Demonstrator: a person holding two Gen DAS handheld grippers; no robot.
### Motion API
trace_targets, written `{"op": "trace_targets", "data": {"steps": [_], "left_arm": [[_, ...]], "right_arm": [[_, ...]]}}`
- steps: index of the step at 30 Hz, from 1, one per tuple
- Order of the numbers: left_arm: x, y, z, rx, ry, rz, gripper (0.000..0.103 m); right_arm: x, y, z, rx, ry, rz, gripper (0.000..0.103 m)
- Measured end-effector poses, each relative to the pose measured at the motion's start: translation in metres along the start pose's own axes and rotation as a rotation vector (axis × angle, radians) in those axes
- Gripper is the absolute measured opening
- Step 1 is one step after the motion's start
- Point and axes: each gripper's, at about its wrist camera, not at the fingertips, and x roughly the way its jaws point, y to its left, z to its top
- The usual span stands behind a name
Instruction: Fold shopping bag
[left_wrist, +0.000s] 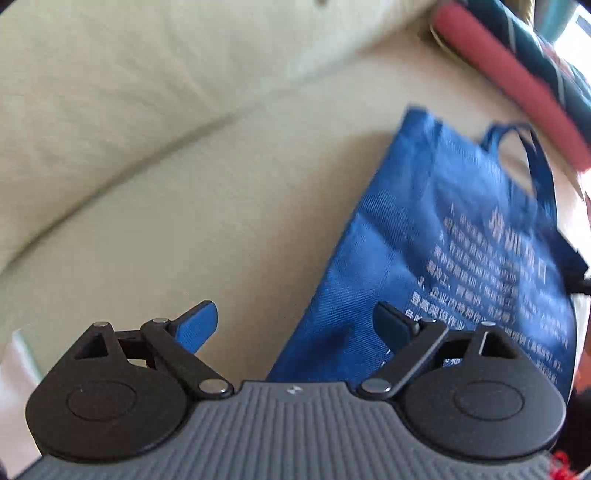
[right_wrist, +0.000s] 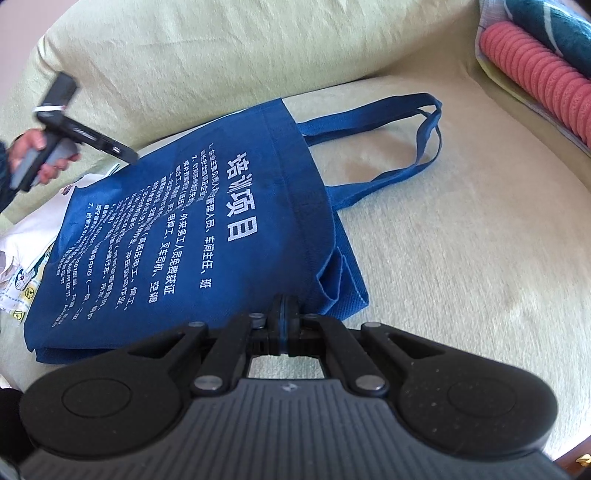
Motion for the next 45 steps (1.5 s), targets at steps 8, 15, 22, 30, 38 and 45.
{"op": "trace_targets", "data": {"steps": [8,15,22,30,38,45], "left_arm": [[-0.026,-0.077,-0.021,0.263,-0.101,0.116,0.0],[-0.073,-0.23,-0.095,0.728,-0.299,0.451,0.0],[-0.02,-0.334,-0.155,0.849,-0.229,0.361,0.0],[0.009,-0.347,-0.178,0.798,-0.201,0.367,0.0],[0.016,-0.345,-0.182,0.819,-0.162,0.386,0.0],[0.016,-0.34,-0.181,0.811,-0.168,0.378,0.0]], "right_arm": [[0.0,-0.004,0.001,0.006,0.006,0.022,0.0],[-0.003,-0.006,-0.006,0.03,-0.027,0.026,0.0],[-0.004,-0.012,-0.008,0.077,-0.049,0.05,0.0],[-0.003,-0.014,-0.009,0.095,-0.071,0.058,0.0],[-0.015,-0.028,-0.013,0.17,-0.097,0.065,0.0],[-0.061,-0.013,-0.016,0.097,-0.223,-0.065,0.014]]}}
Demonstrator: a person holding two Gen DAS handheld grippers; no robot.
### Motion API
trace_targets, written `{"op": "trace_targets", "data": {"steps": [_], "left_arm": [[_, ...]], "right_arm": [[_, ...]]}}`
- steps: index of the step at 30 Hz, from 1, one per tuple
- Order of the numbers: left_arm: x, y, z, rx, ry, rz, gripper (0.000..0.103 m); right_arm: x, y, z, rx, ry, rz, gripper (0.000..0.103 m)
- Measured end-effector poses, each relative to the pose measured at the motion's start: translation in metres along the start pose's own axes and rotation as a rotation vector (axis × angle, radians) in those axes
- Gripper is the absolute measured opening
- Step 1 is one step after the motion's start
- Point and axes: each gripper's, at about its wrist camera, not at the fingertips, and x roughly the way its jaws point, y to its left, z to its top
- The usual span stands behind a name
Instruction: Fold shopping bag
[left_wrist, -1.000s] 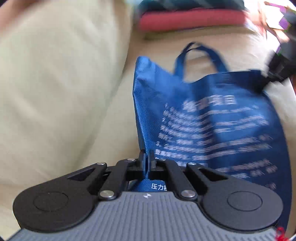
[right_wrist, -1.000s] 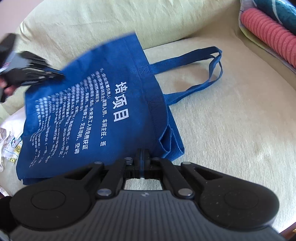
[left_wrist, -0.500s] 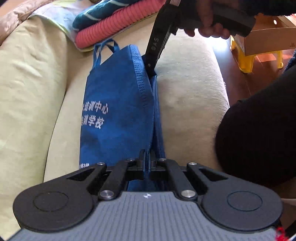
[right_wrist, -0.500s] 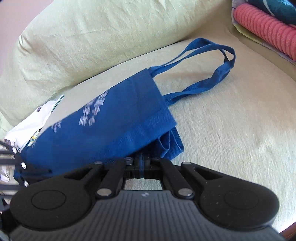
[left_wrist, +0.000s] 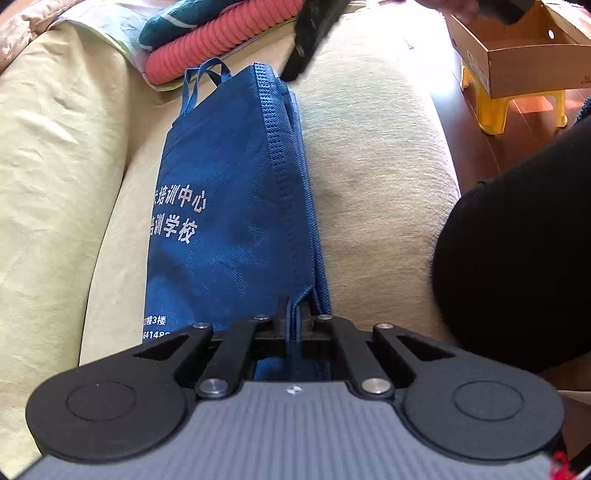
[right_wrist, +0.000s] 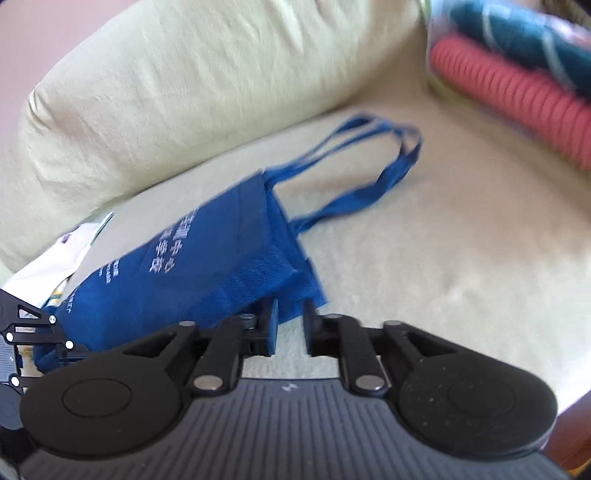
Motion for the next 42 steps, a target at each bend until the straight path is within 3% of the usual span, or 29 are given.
{"op": "trace_targets", "data": {"steps": [3,6,9,13,15,21,24,26,29,33,34,36,39,42], "left_arm": [[0.0,-0.001,-0.001,0.011,0.0,0.005,0.0],[0.0,-0.003,-0.001,0.016,0.001,0.008,0.0],[0.0,-0.004,-0.001,0.023,0.001,0.008,0.0],[-0.001,-0.006,-0.004,0.009,-0.012,0.017,0.0],[-0.002,-0.01,-0.006,-0.002,-0.024,0.036,0.0],[-0.043,-0.006,-0.014,-0.185,-0.092,0.064,0.015],[-0.074,0.014,-0.023,-0.362,-0.177,0.086,0.018],[-0.079,0.037,-0.031,-0.507,-0.205,0.146,0.016],[-0.059,0.055,-0.039,-0.622,-0.149,0.146,0.015],[-0.021,0.024,-0.051,-0.558,0.026,0.131,0.012],[-0.021,0.014,-0.061,-0.561,0.03,0.15,0.012],[-0.031,0.009,-0.088,-0.662,0.025,0.168,0.012],[-0.044,0.013,-0.122,-0.751,0.117,0.256,0.007],[-0.066,0.026,-0.125,-0.822,0.083,0.244,0.004]], "right_arm": [[-0.013,0.01,0.008,-0.014,-0.096,0.013,0.014],[-0.013,0.034,0.016,-0.112,-0.168,0.016,0.014],[0.011,0.05,0.015,-0.183,-0.098,0.01,0.012],[0.053,0.047,-0.001,-0.242,0.047,-0.155,0.01],[0.055,0.045,-0.005,-0.245,0.033,-0.162,0.009],[0.06,0.049,-0.01,-0.31,0.003,-0.181,0.009],[0.061,0.05,-0.012,-0.323,0.002,-0.186,0.01],[0.06,0.051,-0.014,-0.327,-0.001,-0.188,0.01],[0.059,0.053,-0.016,-0.336,-0.006,-0.194,0.01],[0.059,0.053,-0.016,-0.334,-0.003,-0.196,0.01],[0.058,0.053,-0.016,-0.334,-0.002,-0.195,0.01],[0.058,0.053,-0.017,-0.338,-0.002,-0.192,0.01],[0.058,0.053,-0.018,-0.34,-0.003,-0.188,0.01],[0.058,0.053,-0.019,-0.338,-0.003,-0.188,0.01]]}}
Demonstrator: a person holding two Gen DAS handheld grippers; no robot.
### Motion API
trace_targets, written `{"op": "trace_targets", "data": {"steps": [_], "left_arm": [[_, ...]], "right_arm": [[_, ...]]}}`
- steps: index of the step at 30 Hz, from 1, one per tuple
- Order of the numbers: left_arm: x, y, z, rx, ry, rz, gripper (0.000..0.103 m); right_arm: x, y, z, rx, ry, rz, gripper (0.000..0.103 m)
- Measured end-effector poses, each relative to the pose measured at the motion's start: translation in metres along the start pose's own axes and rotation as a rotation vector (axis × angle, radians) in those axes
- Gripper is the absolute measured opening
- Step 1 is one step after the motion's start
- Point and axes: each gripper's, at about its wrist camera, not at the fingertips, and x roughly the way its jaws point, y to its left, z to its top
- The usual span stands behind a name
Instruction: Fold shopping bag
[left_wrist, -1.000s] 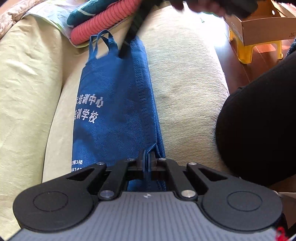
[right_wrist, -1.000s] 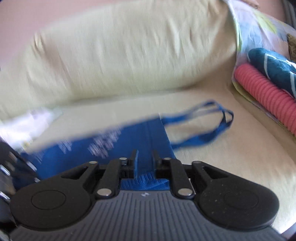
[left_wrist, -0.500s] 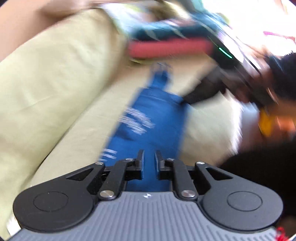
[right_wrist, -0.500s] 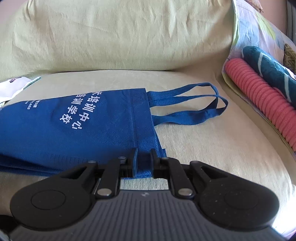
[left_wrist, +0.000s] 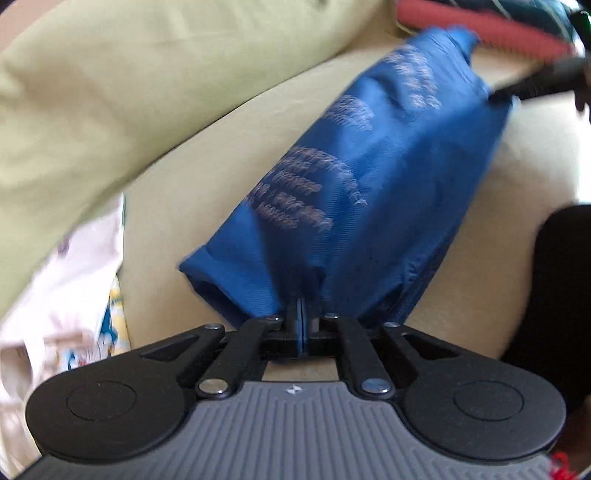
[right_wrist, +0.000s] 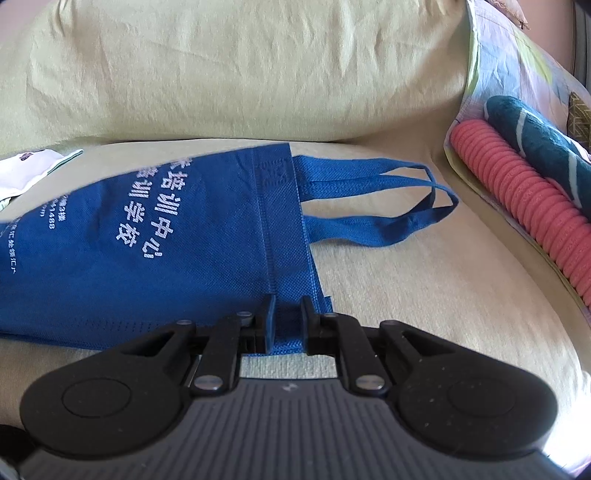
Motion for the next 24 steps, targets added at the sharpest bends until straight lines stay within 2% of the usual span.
{"op": "trace_targets", "data": {"steps": [3,5,6,7,9,12,13,15,19,21,23,24], "left_arm": [[-0.024,0.004,0.023,-0.019,-0.111,-0.003,0.004],[-0.034,0.011,0.042,-0.081,-0.207,-0.023,0.005],[-0.029,0.012,0.048,-0.087,-0.215,-0.006,0.005],[-0.021,0.013,0.053,-0.087,-0.211,0.018,0.005],[0.008,0.015,0.054,-0.1,-0.144,0.063,0.005],[0.05,0.019,0.034,-0.123,0.023,0.161,0.005],[0.054,0.023,0.023,-0.154,0.023,0.165,0.006],[0.053,0.032,0.005,-0.228,-0.003,0.153,0.006],[0.04,0.038,0.016,-0.241,0.021,0.137,0.004],[0.02,0.042,0.024,-0.257,-0.017,0.106,0.005],[-0.005,0.04,0.034,-0.264,-0.09,-0.002,0.005],[-0.016,0.031,0.041,-0.231,-0.124,-0.043,0.005]], "right_arm": [[0.0,0.0,0.0,0.005,0.0,-0.001,0.01],[0.0,0.0,-0.001,0.004,0.002,-0.003,0.01],[0.0,0.0,-0.001,0.003,0.002,-0.004,0.01],[-0.001,0.001,-0.002,0.002,0.001,-0.004,0.01],[-0.001,0.0,-0.002,0.001,0.003,-0.001,0.01],[0.0,-0.003,-0.001,0.002,0.008,0.007,0.01],[0.0,-0.004,-0.001,0.003,0.009,0.013,0.01],[0.0,-0.006,0.0,0.007,0.01,0.019,0.01],[0.001,-0.005,-0.001,0.002,0.01,0.02,0.01],[0.001,-0.006,-0.001,0.002,0.01,0.021,0.011],[0.001,-0.005,-0.001,0.004,0.008,0.021,0.011],[0.001,-0.005,-0.001,0.005,0.007,0.02,0.011]]}}
